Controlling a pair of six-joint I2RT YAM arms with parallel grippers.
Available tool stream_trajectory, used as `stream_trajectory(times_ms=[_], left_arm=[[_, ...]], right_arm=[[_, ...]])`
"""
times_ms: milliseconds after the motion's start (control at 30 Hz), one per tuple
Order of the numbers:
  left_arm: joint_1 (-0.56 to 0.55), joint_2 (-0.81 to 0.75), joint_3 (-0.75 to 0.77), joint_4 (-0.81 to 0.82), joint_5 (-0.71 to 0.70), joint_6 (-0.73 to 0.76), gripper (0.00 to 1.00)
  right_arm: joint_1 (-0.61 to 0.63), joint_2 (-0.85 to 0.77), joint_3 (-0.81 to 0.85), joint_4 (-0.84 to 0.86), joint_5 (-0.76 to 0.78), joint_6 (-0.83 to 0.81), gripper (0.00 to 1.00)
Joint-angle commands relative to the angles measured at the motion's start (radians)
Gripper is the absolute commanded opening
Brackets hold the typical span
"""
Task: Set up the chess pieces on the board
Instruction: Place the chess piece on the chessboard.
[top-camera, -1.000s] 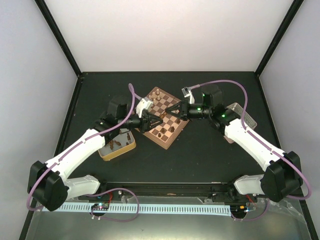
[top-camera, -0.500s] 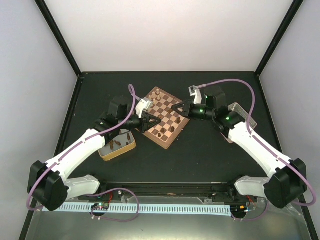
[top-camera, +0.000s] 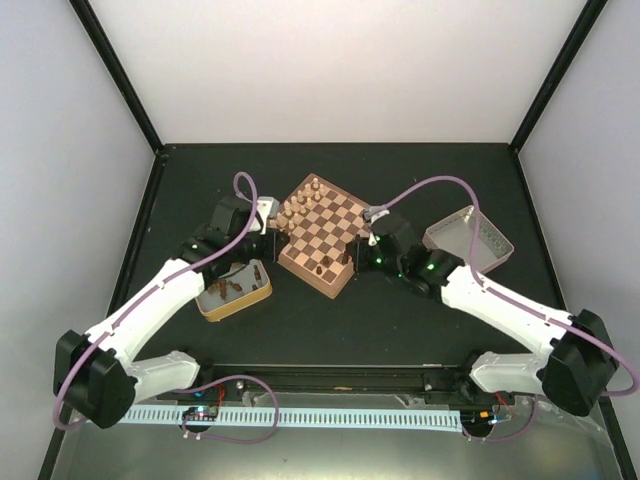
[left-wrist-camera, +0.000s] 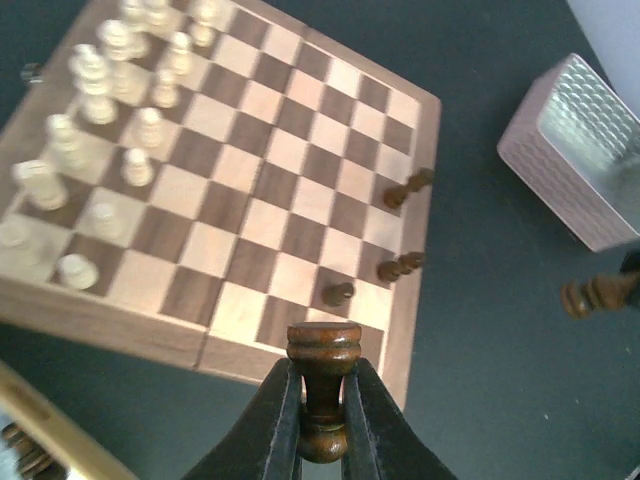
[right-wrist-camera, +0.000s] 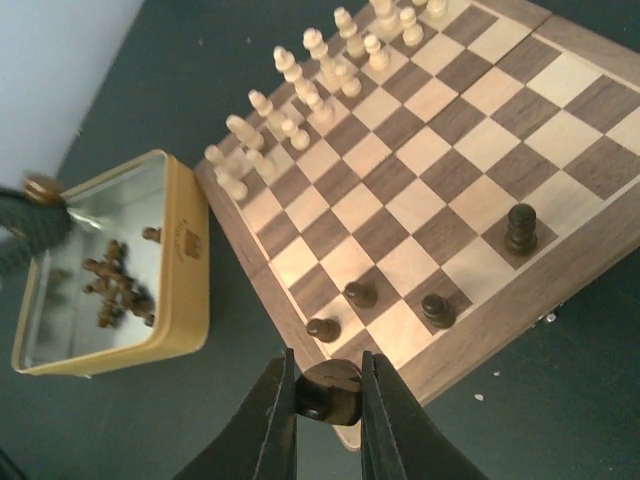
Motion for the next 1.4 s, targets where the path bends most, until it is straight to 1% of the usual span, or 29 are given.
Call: stream_trajectory(times_ms=[0, 167, 367, 533, 733, 1000, 1367], left_arm=[[0.033, -0.080, 0.033, -0.084, -0.114, -0.074, 0.02], [0.059, -0.148, -0.003, -0.064, -0.121, -0.099, 0.02], [0.070, -0.185, -0.039, -0.012, -0.114, -0.104, 0.02], [0.083, -0.166, -0.043, -0.001, -0.090, -0.100, 0.02], [0.094, -0.144, -0.042, 0.009, -0.058, -0.098, 0.02], [0.105, -0.112, -0.033, 0.010, -0.023, -0.096, 0.02], [0.121, -0.083, -0.031, 0.013, 0.021, -0.088, 0.01]], right_arm=[[0.076, 0.054, -0.036, 0.069, 0.180, -0.040, 0.06], [0.147, 0.144, -0.070, 0.147, 0.238, -0.028, 0.06], [0.154, 0.172, -0.146, 0.255, 0.256, 0.009, 0.06], [0.154, 0.204, -0.171, 0.303, 0.241, -0.018, 0.06], [0.155, 0.265, -0.148, 0.344, 0.243, -0.033, 0.07], [0.157, 0.331, -0.113, 0.367, 0.268, -0.053, 0.08], [0.157, 0.389, -0.110, 0.387, 0.285, -0.058, 0.11]])
